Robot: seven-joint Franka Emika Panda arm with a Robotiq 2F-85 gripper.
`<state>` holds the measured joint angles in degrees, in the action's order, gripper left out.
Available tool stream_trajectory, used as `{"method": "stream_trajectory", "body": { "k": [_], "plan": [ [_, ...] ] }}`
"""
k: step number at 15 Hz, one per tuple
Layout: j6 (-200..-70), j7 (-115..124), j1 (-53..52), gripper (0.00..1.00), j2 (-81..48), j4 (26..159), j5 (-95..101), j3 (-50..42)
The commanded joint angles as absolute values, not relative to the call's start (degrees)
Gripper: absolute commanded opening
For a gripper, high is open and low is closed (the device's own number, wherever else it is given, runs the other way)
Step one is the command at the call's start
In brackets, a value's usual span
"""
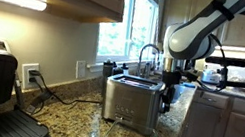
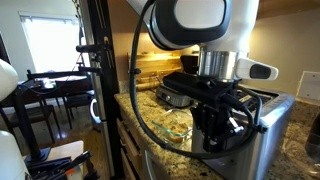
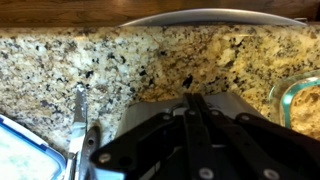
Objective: Put one slice of bread in the bread toaster then push the lever down
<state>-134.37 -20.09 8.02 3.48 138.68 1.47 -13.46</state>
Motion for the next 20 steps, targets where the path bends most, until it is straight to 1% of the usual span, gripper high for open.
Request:
{"method": "stream_trajectory", "body": {
  "k": [1, 10, 20],
  "plan": [
    [-137.0, -21.4, 9.0, 0.05, -0.7, 137.4, -1.1, -13.0],
    [-136.6, -22.8, 9.7, 0.05, -5.2, 134.6, -3.8, -12.7],
    [-135.5, -20.6, 9.7, 0.05, 1.8, 138.7, -0.3, -12.6]
  ]
}}
